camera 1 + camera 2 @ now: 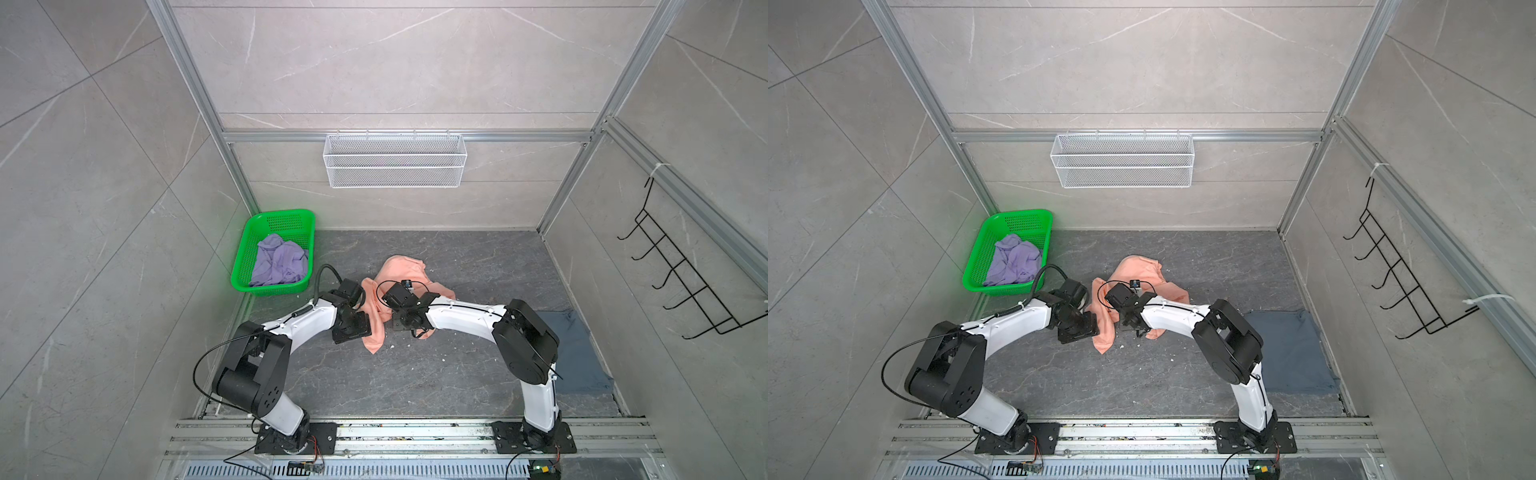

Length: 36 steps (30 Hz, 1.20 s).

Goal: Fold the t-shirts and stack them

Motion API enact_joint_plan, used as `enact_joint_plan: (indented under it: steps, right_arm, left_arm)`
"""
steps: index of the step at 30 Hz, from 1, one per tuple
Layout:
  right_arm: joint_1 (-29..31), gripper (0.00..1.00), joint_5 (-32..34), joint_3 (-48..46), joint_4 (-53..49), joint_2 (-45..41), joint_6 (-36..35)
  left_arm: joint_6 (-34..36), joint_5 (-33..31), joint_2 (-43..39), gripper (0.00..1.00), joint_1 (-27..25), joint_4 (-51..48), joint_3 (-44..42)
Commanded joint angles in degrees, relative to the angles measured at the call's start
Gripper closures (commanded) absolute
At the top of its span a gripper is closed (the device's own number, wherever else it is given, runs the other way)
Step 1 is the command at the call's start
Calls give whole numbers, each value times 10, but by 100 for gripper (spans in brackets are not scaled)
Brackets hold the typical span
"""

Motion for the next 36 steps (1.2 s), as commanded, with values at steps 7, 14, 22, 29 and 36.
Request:
enact_joint_plan:
  steps: [7,14,22,29,36]
  right_arm:
    - [1,90,-4,-37,-1,-39,-22]
    - [1,65,-6,-75,13,-61,-15]
    - [1,55,-3,-118,38,-94,-25]
    - [0,56,-10,-85,50,-56,-37]
    - [0,54,-11,-44,57,-6,-49]
  left_arm:
    - [-49,-33,-49,27,-84,4,-41]
    - [-62,-73,0,28,-142,-2,-27]
    - [-115,-109,28,34,-174,-8,-36]
    - [-150,-149,28,64,-175,-31,-44]
    - [-169,-178,20,93,-175,-46,-41]
